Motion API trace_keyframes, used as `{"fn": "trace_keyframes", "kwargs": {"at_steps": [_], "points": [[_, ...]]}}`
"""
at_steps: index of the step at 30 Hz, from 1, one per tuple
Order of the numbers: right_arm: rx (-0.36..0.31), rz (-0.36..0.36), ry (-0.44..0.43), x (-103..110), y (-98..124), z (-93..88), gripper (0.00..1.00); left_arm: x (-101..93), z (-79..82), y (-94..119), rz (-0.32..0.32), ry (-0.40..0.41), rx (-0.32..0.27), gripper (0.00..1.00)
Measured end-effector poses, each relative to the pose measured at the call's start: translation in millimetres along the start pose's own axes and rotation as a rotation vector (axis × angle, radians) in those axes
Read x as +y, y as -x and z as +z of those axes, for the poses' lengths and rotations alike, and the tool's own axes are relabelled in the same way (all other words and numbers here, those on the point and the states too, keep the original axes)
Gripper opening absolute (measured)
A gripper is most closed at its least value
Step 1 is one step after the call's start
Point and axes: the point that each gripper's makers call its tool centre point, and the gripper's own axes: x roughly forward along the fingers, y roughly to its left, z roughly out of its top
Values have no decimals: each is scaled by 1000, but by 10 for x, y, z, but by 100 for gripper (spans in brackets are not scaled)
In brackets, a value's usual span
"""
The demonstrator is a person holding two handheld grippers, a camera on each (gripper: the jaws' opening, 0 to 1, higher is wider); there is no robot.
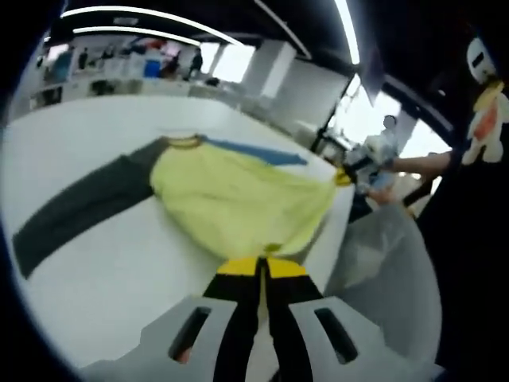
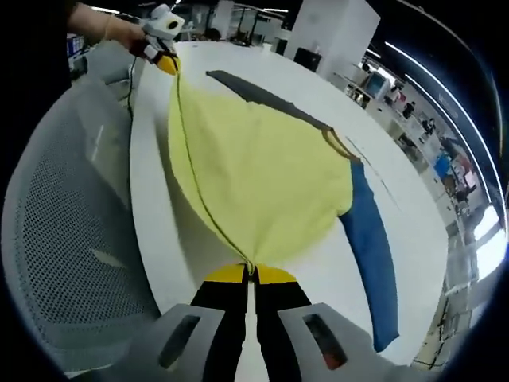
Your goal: Fold the garment on the visible template until the final outline fits inside the template.
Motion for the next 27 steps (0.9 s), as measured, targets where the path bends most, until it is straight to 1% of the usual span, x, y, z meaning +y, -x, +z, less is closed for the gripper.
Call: {"fn": "trace_keyframes", "kwargs": {"at_steps": [3,9,19,27], "points": [[4,17,14,78,-49,-23,3,45,-102,-18,3,5,22,0],[27,42,54,158,-104,-91,3,91,-224,-25,10,13,46,0],[57,72,86,239,-174,-222,3,123,-452,-53,20,39,82,0],[80,83,93,265,-243,-317,3,169,-588,-70,36,61,107,0]]}}
